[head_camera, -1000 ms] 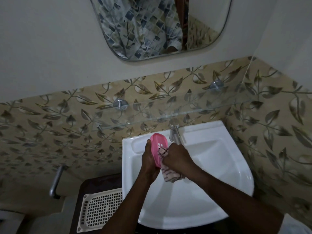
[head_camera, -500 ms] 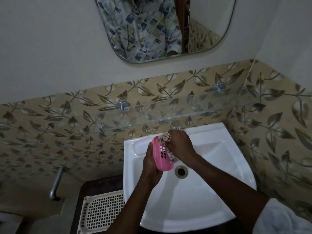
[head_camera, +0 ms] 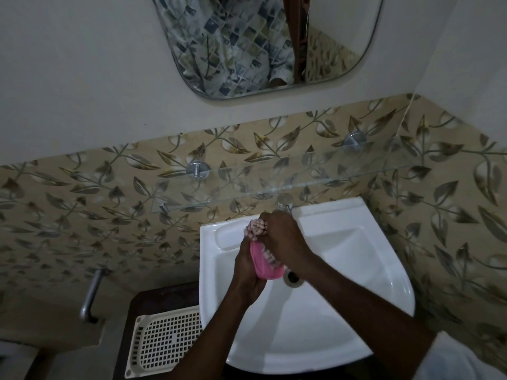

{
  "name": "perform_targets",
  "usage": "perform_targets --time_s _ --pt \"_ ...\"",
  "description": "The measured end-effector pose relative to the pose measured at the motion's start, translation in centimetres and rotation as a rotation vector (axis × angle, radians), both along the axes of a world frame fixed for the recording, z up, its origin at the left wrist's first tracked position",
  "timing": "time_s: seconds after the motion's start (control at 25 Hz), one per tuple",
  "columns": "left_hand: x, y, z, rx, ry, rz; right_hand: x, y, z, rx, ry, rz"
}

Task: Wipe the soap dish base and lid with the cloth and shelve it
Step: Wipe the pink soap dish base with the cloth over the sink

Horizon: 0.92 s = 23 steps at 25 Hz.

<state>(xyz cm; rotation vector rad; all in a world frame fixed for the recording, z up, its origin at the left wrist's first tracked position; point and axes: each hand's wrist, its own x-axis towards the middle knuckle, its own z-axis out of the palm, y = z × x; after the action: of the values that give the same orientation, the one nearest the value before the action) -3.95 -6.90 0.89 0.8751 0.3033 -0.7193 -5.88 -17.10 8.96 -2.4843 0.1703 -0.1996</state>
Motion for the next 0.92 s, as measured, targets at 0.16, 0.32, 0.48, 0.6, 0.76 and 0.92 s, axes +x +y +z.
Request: perform_targets --time_s 0.16,0.32,0.48,0.6,0.76,0.92 --pt "-0.2 0.2 0.2 0.002 -0.089 -0.003 0.8 -2.5 -0.9 -0.065 0.039 -0.116" --pt "0.0 0.0 -0.1 -0.007 0.010 0.055 -2.0 -1.7 -2.6 -0.096 0.179 -0.002" --pt "1.3 1.0 0.0 0.017 -0.062 -0.062 -1.3 -3.6 -0.2 0.218 -0.062 -0.151" --pt "1.2 0.2 0.2 0.000 -0.031 -0.051 -2.0 -0.1 -1.1 -0.092 -0.008 0.016" --pt "0.9 0.5 0.0 0.050 -0.001 -0.075 -4.7 -1.0 -1.8 -0.072 0.025 0.189" --pt "0.6 0.9 0.4 0.007 -0.051 -0.085 -2.8 -3.4 -1.0 0.171 -0.091 0.098"
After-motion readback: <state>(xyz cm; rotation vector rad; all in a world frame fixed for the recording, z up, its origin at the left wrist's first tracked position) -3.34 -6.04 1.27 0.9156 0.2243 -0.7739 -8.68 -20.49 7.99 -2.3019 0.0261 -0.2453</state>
